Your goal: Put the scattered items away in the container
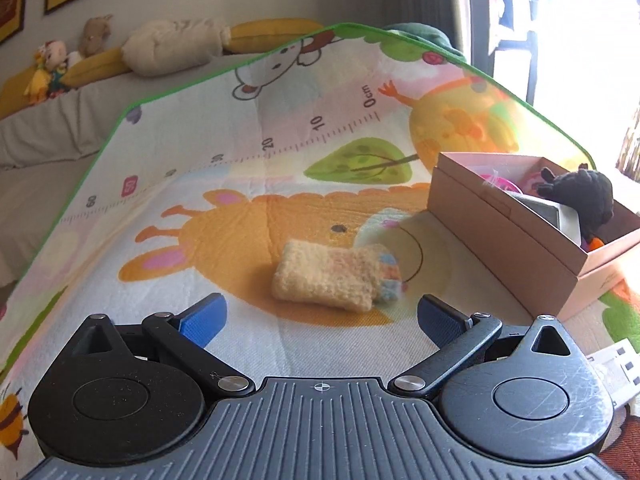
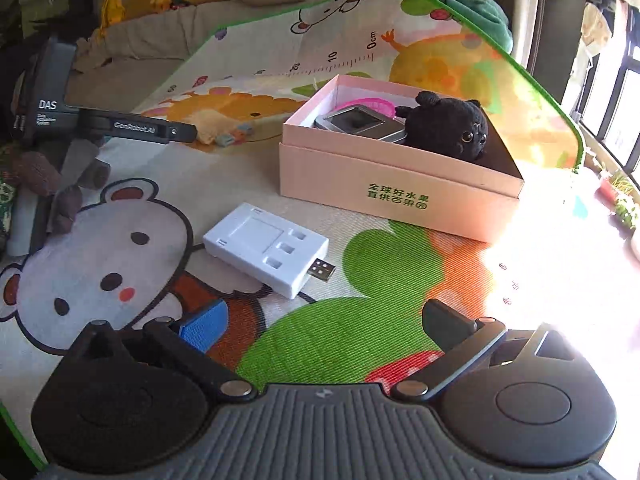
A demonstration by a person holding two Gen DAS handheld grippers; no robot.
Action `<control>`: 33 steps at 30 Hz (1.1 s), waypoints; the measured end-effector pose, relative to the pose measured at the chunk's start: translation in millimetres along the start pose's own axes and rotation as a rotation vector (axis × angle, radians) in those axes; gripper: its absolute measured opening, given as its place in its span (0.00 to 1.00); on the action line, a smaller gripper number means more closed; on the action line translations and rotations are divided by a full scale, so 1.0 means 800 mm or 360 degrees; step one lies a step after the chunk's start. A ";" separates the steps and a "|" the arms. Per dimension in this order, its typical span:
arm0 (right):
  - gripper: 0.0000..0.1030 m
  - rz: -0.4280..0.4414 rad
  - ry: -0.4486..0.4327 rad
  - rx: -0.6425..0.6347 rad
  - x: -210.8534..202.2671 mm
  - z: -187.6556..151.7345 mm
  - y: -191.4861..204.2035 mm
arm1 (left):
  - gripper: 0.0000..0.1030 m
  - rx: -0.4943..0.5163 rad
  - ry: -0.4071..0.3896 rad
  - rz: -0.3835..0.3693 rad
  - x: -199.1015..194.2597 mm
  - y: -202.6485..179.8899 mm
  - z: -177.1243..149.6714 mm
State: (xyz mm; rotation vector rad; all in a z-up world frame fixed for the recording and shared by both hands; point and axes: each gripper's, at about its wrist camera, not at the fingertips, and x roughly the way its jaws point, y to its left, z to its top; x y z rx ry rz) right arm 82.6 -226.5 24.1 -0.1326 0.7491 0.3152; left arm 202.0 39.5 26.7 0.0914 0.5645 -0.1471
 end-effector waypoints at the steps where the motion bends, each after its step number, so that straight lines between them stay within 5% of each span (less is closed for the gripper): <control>1: 1.00 0.0037 0.0000 0.0020 0.006 -0.004 0.003 | 1.00 0.0028 0.0010 -0.0017 0.007 -0.002 0.005; 5: 1.00 0.0107 -0.0010 0.0068 0.016 -0.021 0.007 | 1.00 0.0099 0.0139 -0.0130 0.038 -0.005 0.023; 8: 1.00 0.0129 -0.0041 0.0068 0.013 -0.026 0.005 | 1.00 0.0053 0.0235 -0.0078 0.062 -0.006 0.025; 11: 1.00 0.0166 -0.0064 0.0110 0.012 -0.028 -0.001 | 1.00 -0.0049 0.0319 -0.0372 0.055 -0.015 0.021; 13: 1.00 0.0193 -0.0078 0.0138 0.010 -0.029 -0.005 | 1.00 0.0012 0.0366 -0.0678 0.036 -0.033 0.017; 15: 1.00 0.0212 -0.0087 0.0158 0.010 -0.029 -0.008 | 1.00 0.0071 0.0333 -0.0792 0.014 -0.046 0.013; 17: 1.00 0.0217 -0.0089 0.0162 0.010 -0.029 -0.008 | 1.00 0.0163 0.0255 -0.0713 -0.002 -0.053 0.014; 21: 1.00 0.0199 -0.0079 0.0136 0.011 -0.028 -0.004 | 1.00 0.0334 0.0112 -0.0206 0.011 -0.057 0.023; 28: 1.00 0.0160 -0.0059 0.0085 0.012 -0.027 0.002 | 1.00 0.0081 0.0252 -0.0312 0.083 -0.022 0.033; 33: 1.00 0.0171 -0.0089 0.0200 0.008 -0.016 -0.031 | 0.99 0.0157 0.0225 -0.0332 0.075 -0.037 0.020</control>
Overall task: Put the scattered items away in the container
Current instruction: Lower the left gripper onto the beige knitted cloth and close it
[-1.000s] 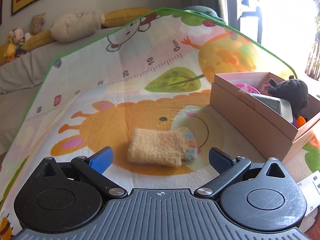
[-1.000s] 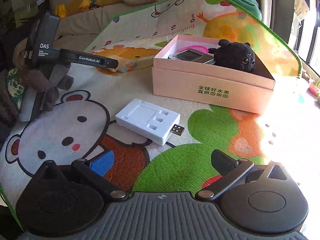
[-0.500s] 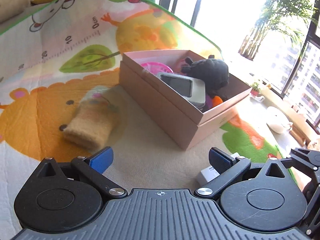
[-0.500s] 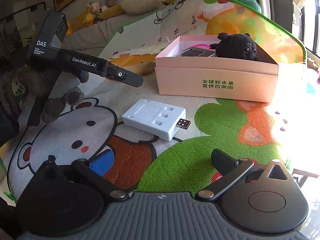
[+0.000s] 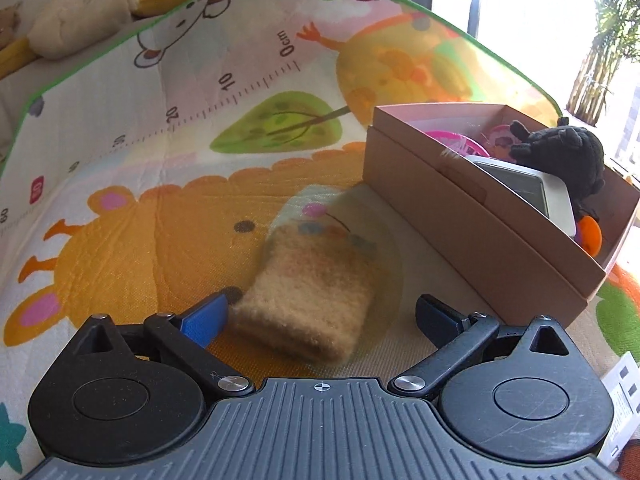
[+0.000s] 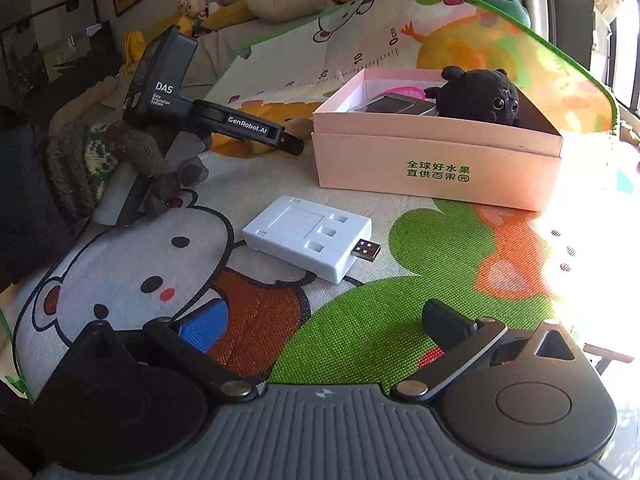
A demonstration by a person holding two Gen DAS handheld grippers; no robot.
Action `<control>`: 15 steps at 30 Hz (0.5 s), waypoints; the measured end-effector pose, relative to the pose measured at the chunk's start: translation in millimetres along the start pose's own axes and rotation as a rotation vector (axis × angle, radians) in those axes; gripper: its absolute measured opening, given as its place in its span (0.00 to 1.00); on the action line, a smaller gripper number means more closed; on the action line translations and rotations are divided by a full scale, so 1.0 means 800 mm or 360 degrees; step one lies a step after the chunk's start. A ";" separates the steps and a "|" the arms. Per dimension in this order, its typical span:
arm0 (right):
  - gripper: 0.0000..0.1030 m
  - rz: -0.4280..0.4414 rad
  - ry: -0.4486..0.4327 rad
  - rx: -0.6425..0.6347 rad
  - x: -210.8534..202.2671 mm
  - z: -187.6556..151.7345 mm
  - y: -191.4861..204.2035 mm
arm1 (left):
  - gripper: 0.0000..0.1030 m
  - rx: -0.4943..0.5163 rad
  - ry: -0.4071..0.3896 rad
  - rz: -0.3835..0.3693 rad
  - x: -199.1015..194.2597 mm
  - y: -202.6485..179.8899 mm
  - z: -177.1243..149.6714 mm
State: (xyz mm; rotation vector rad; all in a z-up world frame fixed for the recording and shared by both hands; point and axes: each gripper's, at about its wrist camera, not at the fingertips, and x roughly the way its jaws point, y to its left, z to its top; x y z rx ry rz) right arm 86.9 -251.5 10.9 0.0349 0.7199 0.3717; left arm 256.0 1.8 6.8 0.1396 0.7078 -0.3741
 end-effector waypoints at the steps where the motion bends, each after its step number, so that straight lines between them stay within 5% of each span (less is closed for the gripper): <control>1: 1.00 -0.0076 -0.0064 0.0058 -0.004 0.009 -0.017 | 0.99 0.0011 0.0001 -0.0024 -0.004 -0.004 -0.003; 4: 1.00 -0.0270 -0.0245 0.0278 -0.009 0.043 -0.076 | 0.99 0.0093 0.0002 -0.0088 -0.015 -0.018 -0.014; 9: 1.00 -0.0143 -0.0362 0.0698 0.016 0.089 -0.155 | 0.98 0.0154 0.0018 -0.0161 -0.040 -0.035 -0.034; 15: 1.00 -0.0161 -0.0339 0.0619 0.052 0.109 -0.132 | 0.99 0.0010 -0.0031 -0.0044 -0.057 -0.015 -0.028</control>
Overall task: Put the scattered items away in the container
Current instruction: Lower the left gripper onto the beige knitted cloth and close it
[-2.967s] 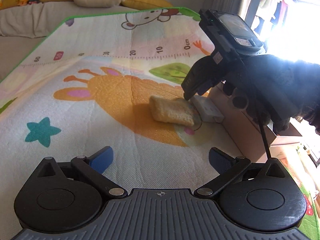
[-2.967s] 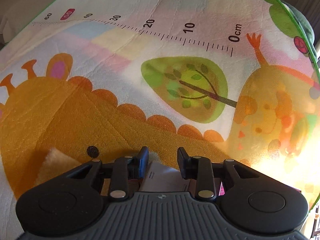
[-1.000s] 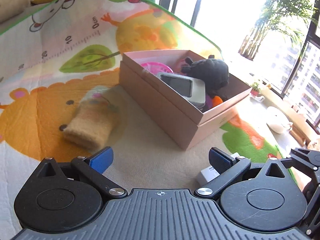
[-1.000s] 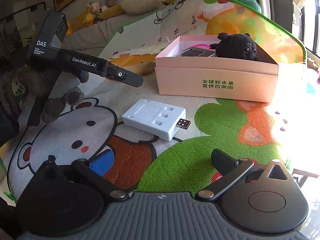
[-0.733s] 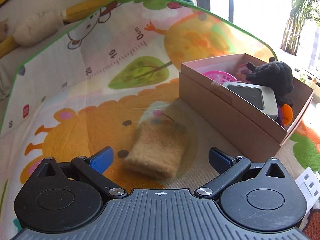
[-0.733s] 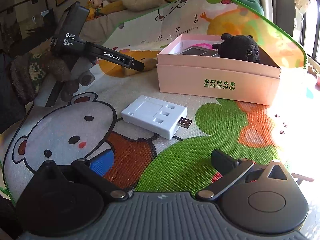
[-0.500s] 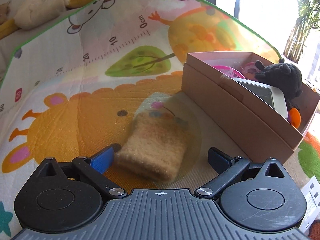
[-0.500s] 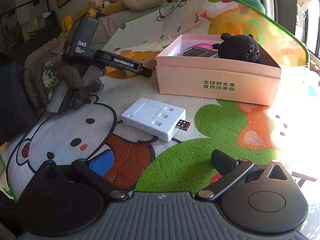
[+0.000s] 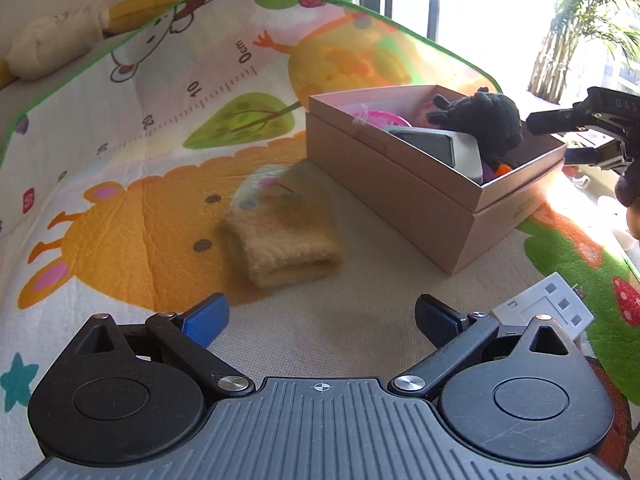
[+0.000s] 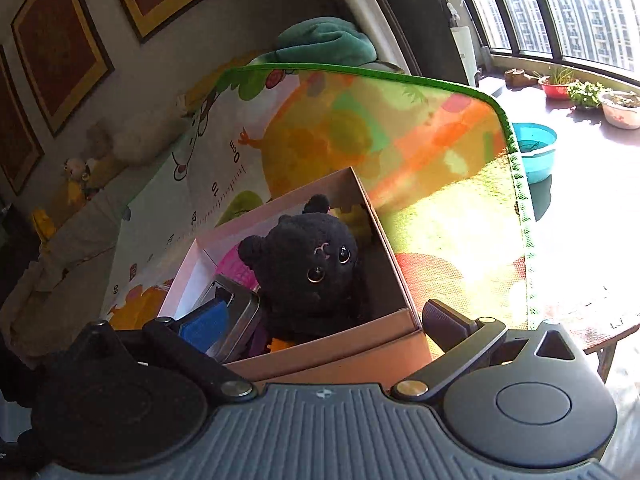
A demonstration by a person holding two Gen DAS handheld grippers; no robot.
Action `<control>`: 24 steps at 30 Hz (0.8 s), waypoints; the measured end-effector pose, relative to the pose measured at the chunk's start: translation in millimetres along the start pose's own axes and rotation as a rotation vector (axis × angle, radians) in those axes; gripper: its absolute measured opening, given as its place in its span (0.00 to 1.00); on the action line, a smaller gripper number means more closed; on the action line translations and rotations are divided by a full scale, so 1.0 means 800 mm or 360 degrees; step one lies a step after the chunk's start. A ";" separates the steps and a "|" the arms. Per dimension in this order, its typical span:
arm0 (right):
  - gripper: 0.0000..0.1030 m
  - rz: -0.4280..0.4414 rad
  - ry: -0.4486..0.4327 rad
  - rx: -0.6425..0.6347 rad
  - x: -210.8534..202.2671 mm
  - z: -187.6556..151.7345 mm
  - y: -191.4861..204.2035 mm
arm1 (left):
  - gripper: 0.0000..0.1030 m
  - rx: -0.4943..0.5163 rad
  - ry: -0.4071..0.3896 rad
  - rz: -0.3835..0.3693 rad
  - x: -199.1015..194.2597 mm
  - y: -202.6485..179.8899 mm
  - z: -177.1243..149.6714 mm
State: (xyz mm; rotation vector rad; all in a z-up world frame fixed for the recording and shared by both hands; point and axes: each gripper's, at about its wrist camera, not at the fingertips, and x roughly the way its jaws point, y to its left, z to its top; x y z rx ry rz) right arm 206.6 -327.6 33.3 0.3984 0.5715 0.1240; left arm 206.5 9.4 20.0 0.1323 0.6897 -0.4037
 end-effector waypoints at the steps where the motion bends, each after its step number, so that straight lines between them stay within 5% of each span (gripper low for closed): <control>1: 1.00 0.0034 0.0013 -0.0014 0.003 -0.001 0.003 | 0.99 -0.0055 -0.0011 0.0021 0.004 0.006 0.006; 5: 1.00 0.0063 -0.0009 -0.0005 -0.011 -0.005 0.003 | 0.99 -0.0168 -0.0014 0.0116 0.034 0.019 0.026; 10: 1.00 -0.0060 -0.0086 -0.0305 -0.063 -0.038 0.015 | 0.93 -0.0069 0.0003 0.0108 0.058 0.011 0.030; 13: 1.00 -0.0069 -0.0028 -0.0503 -0.083 -0.066 0.029 | 0.66 0.0012 -0.0021 0.0103 0.052 0.004 0.026; 19: 1.00 0.0053 0.0141 -0.0832 -0.086 -0.112 0.087 | 0.63 -0.0008 -0.0017 0.0087 0.024 0.006 0.005; 24: 1.00 0.0106 0.0193 -0.0858 -0.084 -0.128 0.116 | 0.63 -0.0075 0.0004 0.0003 -0.033 -0.001 -0.034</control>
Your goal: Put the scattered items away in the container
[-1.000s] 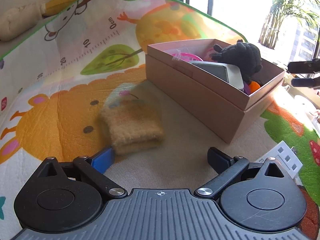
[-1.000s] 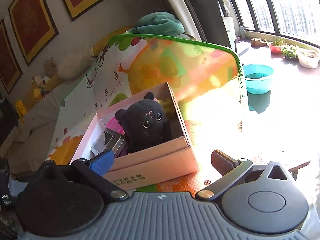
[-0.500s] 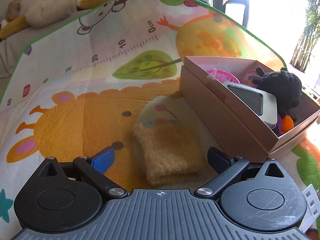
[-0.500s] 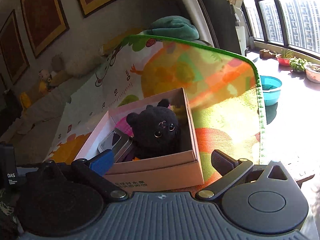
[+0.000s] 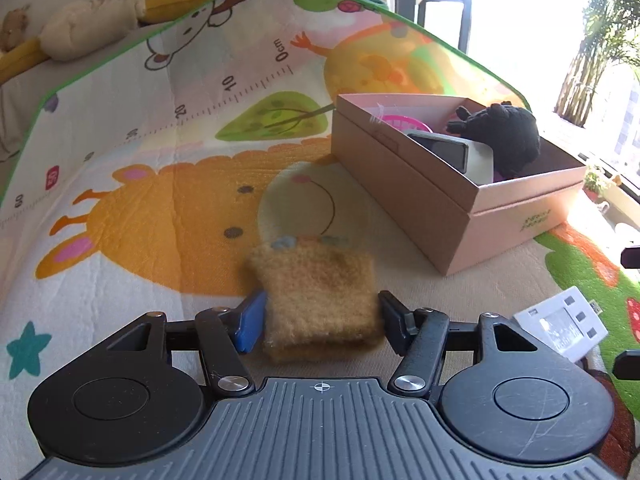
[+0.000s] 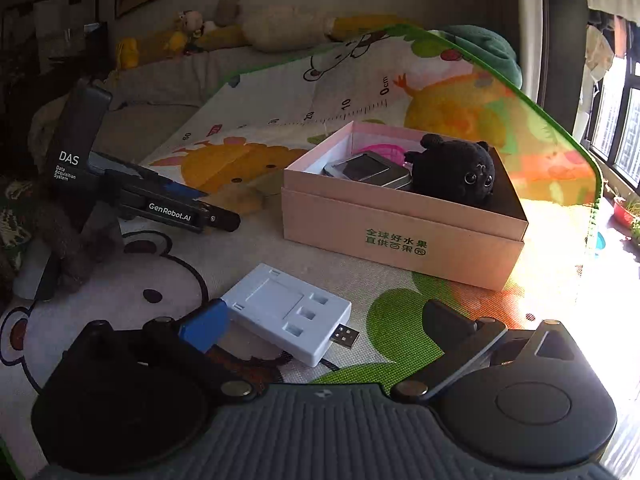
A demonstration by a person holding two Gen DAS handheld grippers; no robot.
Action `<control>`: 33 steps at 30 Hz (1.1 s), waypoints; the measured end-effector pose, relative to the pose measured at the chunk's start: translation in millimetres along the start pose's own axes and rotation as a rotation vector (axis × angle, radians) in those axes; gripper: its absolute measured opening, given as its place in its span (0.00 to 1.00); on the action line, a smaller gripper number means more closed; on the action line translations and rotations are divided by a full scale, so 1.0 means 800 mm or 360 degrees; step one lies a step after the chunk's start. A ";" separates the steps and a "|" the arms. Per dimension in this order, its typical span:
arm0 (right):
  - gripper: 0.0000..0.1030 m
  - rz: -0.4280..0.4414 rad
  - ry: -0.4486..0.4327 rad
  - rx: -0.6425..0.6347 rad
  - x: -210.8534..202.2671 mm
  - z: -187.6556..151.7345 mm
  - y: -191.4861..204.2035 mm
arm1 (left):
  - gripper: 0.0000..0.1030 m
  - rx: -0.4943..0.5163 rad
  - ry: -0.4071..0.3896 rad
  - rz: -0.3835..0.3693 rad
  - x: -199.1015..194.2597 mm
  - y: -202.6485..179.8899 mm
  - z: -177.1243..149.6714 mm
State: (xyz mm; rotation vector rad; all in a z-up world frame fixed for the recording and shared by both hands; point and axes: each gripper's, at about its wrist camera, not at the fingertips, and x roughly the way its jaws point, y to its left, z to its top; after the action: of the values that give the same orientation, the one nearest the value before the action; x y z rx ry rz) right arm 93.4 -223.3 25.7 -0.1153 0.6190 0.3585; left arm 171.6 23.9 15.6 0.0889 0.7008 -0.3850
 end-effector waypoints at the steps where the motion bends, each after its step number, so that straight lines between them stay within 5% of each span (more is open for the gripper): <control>1: 1.00 0.0002 0.0012 -0.0015 0.001 -0.001 0.004 | 0.63 -0.0016 0.0005 -0.0029 -0.013 -0.003 -0.010; 5: 1.00 -0.0066 0.0080 -0.0092 0.007 -0.011 0.009 | 0.65 -0.0078 -0.0009 -0.0100 -0.055 -0.020 -0.047; 7: 1.00 -0.0118 0.0118 -0.0083 0.012 -0.015 0.002 | 0.77 -0.0112 -0.0030 -0.0123 -0.068 -0.028 -0.060; 12: 1.00 -0.0254 0.0193 0.0052 0.023 -0.015 -0.026 | 0.94 -0.0157 -0.0101 -0.0006 -0.081 -0.039 -0.077; 17: 1.00 -0.0481 0.0153 -0.0020 0.020 -0.014 -0.029 | 0.96 -0.0247 -0.0094 0.0059 -0.083 -0.030 -0.079; 24: 1.00 -0.0172 0.0051 0.0082 0.008 0.005 0.004 | 0.99 -0.0268 -0.0087 0.0127 -0.081 -0.031 -0.081; 33: 1.00 -0.0222 0.0176 0.0153 0.068 0.029 0.024 | 1.00 -0.0260 -0.0086 0.0128 -0.081 -0.032 -0.083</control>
State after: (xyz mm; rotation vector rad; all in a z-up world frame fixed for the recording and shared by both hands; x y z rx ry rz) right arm 140.2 -184.4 12.1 -0.0861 0.7321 0.1880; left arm 76.1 34.5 8.1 -0.0478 0.6705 -0.2511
